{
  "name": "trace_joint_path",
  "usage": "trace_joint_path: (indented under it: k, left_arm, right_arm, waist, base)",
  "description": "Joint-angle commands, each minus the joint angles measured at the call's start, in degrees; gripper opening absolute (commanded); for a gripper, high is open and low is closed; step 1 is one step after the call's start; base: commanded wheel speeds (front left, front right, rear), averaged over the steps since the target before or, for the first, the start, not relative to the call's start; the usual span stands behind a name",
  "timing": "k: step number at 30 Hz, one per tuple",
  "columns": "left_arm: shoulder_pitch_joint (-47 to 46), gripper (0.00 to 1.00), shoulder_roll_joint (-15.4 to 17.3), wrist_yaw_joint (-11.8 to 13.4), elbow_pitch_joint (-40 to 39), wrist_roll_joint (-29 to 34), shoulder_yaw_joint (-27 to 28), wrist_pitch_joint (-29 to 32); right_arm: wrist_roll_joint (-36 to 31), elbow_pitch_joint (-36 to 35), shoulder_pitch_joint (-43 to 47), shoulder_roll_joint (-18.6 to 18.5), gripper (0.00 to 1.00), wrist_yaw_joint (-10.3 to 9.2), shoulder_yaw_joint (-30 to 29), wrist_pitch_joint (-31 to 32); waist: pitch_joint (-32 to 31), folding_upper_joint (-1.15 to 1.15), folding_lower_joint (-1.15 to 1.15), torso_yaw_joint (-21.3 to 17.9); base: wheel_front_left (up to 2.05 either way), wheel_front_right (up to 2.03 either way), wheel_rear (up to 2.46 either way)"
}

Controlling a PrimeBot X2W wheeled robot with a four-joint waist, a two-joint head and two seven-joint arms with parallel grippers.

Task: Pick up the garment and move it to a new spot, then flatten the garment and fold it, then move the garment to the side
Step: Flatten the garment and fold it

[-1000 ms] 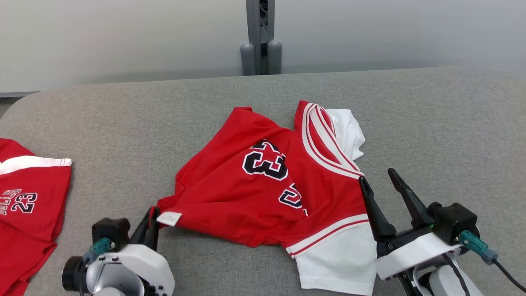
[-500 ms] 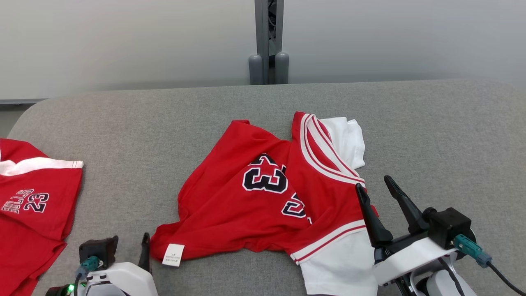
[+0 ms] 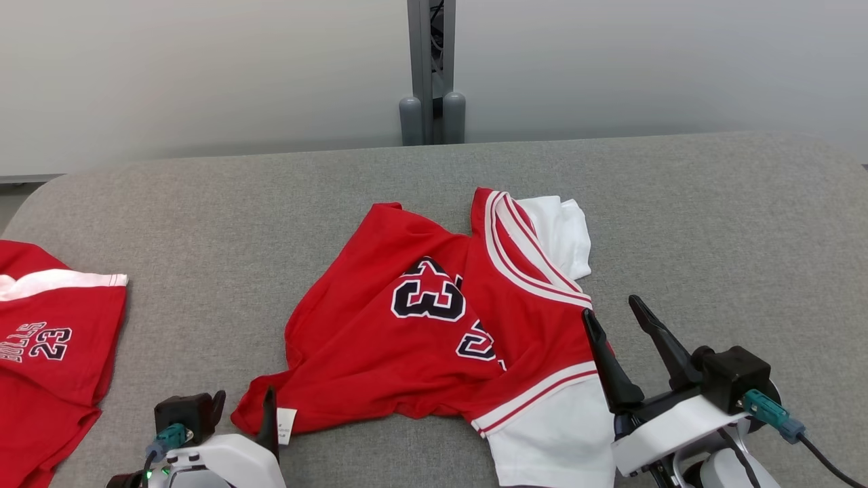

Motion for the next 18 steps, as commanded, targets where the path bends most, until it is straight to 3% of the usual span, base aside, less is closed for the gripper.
trace_joint_path:
  k: [1,18]
  left_arm:
    - [0.6,1.00,0.4,0.3,0.6,0.5,-0.5,0.5]
    - [-2.9,1.00,0.3,1.7,4.6,0.4,-0.5,0.2]
  right_arm:
    - [0.5,0.0,0.8,-0.4,1.00,0.01,0.0,-0.2]
    - [1.0,0.3,0.2,-0.6,1.00,0.01,0.2,-0.2]
  waist:
    - [0.0,0.00,0.00,-0.2]
    - [1.6,0.00,0.00,-0.9]
  base:
    - [0.00,0.00,0.00]
    - [0.00,0.00,0.00]
